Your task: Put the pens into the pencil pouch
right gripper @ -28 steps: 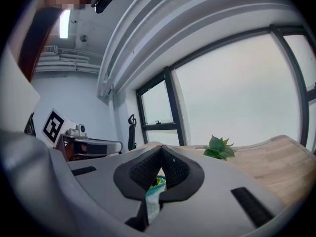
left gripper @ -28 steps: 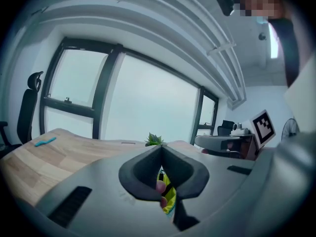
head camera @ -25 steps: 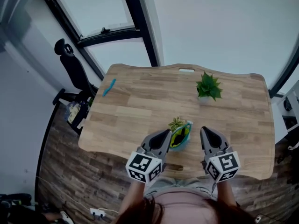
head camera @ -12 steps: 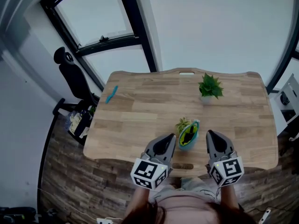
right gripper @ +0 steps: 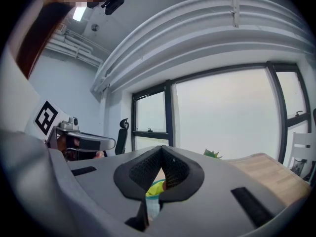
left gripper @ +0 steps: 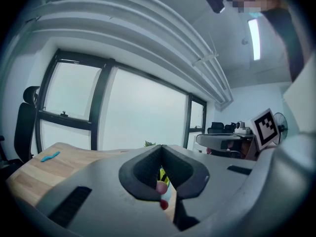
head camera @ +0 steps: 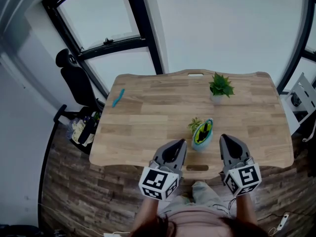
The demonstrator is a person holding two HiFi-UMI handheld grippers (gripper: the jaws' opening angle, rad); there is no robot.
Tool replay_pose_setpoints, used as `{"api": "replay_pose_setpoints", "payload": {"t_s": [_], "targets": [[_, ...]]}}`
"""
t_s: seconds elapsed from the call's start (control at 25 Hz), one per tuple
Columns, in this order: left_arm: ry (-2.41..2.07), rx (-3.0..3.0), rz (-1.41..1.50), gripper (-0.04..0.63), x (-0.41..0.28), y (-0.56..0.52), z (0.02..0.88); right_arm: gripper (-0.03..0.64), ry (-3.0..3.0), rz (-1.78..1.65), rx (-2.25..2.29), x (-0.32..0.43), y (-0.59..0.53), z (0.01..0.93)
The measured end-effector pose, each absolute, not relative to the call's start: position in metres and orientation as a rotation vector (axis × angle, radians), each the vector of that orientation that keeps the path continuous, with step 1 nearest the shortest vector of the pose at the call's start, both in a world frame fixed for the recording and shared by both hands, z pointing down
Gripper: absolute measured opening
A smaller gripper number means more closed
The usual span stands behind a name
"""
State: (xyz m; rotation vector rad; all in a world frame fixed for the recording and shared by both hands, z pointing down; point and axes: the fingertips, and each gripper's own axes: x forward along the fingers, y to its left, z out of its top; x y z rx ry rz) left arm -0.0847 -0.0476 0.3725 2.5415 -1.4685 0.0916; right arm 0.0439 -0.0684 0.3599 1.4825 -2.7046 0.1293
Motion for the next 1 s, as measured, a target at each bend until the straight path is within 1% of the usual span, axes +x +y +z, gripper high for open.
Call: {"api": "replay_pose_setpoints", "payload": {"t_s": [0.2, 0.6, 1.0], "targets": [[-1.449, 2.566, 0.072, 0.002, -0.084, -0.029, 0.367, -0.002, -2.737, 0.174, 1.525, 0.040, -0.055, 0.348], [-1.451, 2.583, 0.032, 0.002, -0.089, 0.005, 0.354, -0.002, -2.703, 0.143, 1.581, 0.037, -0.005, 0.339], [-1.487, 2.594, 0.026, 0.002, -0.074, 0.021, 0.337, -0.002, -2.727, 0.134, 1.547, 0.050, 0.003, 0.331]]}}
